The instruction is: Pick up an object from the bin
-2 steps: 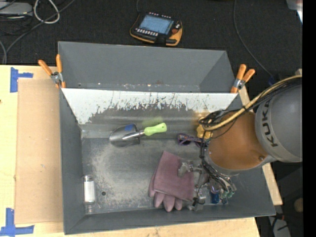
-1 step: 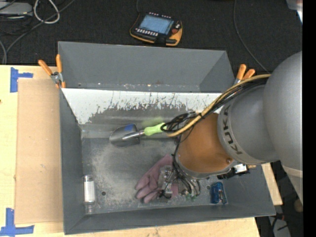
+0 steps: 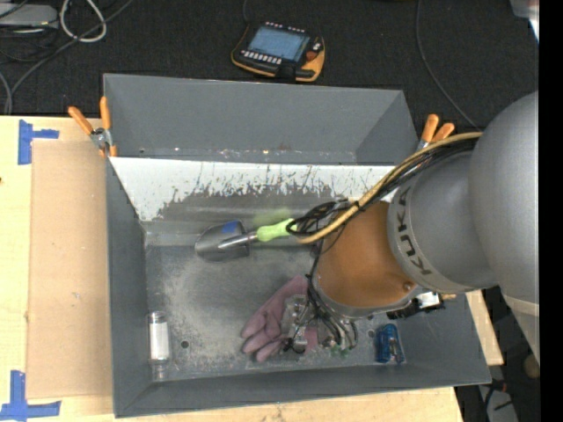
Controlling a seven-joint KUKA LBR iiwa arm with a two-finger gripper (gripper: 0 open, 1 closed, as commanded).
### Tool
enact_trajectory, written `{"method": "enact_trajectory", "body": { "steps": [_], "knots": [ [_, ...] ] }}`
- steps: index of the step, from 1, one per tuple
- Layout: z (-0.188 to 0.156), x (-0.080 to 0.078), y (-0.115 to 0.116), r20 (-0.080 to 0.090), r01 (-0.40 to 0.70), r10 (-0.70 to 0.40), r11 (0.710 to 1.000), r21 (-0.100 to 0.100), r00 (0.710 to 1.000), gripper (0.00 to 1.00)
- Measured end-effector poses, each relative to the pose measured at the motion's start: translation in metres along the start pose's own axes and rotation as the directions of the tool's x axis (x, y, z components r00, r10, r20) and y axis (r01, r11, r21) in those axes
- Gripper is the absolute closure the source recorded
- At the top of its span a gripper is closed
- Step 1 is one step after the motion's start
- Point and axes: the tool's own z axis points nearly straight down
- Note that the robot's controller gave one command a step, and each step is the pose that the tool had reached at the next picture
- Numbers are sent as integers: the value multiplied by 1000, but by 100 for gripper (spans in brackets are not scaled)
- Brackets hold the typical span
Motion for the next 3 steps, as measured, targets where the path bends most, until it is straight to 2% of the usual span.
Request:
{"method": "enact_trajectory", "body": {
  "steps": [1, 2, 3],
  "knots": [
    [0, 4, -4, 0, -20, 20, 1000, -1, 1000, 100],
    [-102, 3, -3, -6, 14, -14, 1000, 1, 1000, 100],
    [-35, -2, -5, -6, -20, 20, 1000, 0, 1000, 100]
  ]
}}
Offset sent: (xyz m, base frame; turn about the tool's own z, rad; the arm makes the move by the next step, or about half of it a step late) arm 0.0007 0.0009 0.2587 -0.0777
